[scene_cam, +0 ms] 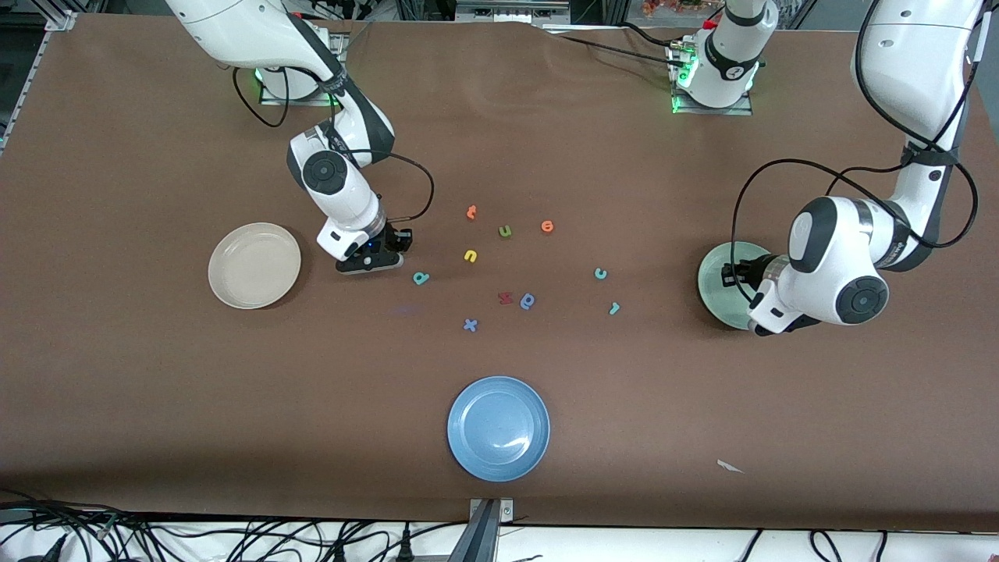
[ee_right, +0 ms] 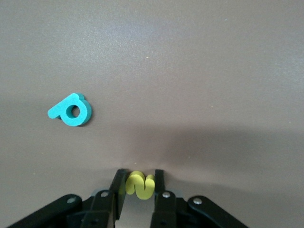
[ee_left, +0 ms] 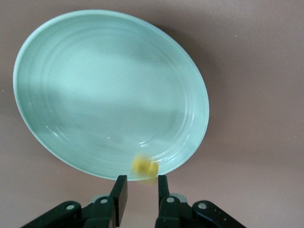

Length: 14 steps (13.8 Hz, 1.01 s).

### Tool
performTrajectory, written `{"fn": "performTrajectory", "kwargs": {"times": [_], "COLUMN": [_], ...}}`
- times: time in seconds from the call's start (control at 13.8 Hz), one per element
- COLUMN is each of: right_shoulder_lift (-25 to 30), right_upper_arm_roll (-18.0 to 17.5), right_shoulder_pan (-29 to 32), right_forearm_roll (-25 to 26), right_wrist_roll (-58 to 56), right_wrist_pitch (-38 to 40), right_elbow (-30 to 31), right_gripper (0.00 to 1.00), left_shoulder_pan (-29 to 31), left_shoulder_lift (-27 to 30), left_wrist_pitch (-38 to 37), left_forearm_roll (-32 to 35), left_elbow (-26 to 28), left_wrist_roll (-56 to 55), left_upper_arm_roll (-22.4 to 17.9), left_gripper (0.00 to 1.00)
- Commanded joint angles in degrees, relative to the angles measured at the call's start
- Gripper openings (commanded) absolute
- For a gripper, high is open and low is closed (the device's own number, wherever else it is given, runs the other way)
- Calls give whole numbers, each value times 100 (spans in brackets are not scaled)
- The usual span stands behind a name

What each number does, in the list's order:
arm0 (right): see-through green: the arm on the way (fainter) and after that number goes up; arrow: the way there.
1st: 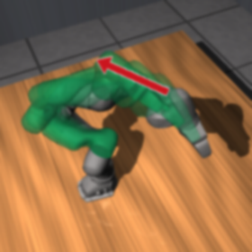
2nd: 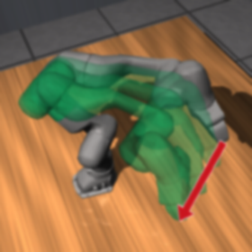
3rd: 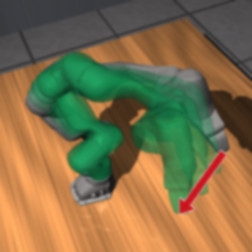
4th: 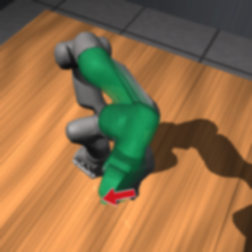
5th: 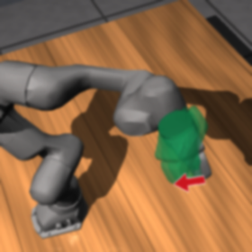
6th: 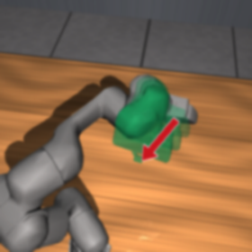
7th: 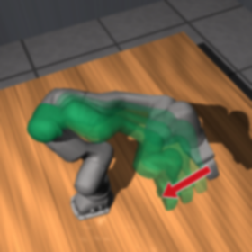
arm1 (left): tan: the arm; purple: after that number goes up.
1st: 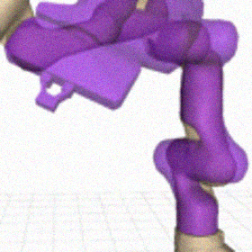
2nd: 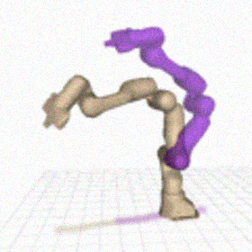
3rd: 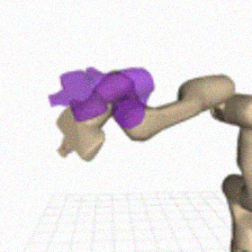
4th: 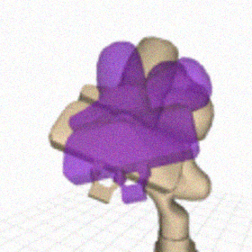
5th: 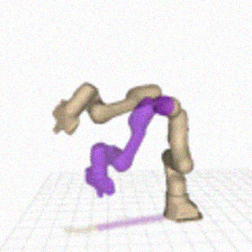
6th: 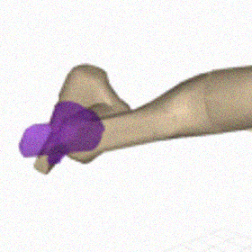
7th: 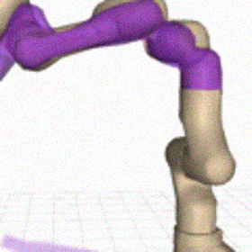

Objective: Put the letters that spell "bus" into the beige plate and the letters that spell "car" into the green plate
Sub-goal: 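Place the yellow a in the green plate while the right gripper carries z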

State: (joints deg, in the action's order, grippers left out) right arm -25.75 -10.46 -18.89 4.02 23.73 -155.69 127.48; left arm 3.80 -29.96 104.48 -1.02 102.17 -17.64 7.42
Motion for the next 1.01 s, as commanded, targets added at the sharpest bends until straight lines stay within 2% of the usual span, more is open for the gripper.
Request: {"fn": "performTrajectory", "kwargs": {"times": [0.0,0.22,0.36,0.43,0.72,0.94], "right_shoulder_lift": [358,807,1009,1089,1344,1379], "right_upper_arm_roll": [-18,-18,-18,-18,-9,43], "right_shoulder_pan": [60,376,726,937,1754,2458], "right_forearm_roll": [91,91,91,91,91,82], "right_wrist_roll": [-245,-877,-1465,-1859,-3362,-4786], "right_wrist_pitch": [370,1083,1321,1400,1796,1814], "right_elbow": [49,49,40,40,49,58], "right_gripper": [21,21,21,21,21,21], "left_shoulder_pan": [24,-63,-143,-256,-792,-1170], "left_shoulder_lift": [8,34,-45,-71,-334,-581], "left_wrist_pitch": [-24,-24,167,534,1582,1987], "left_forearm_roll": [103,-55,-720,-993,-1040,-1031], "left_elbow": [-100,-398,-627,-689,-698,-690], "left_wrist_roll": [85,-264,-940,-1221,-2618,-3533], "left_upper_arm_roll": [23,76,76,76,76,67], "left_gripper": [100,100,100,100,100,100]}}
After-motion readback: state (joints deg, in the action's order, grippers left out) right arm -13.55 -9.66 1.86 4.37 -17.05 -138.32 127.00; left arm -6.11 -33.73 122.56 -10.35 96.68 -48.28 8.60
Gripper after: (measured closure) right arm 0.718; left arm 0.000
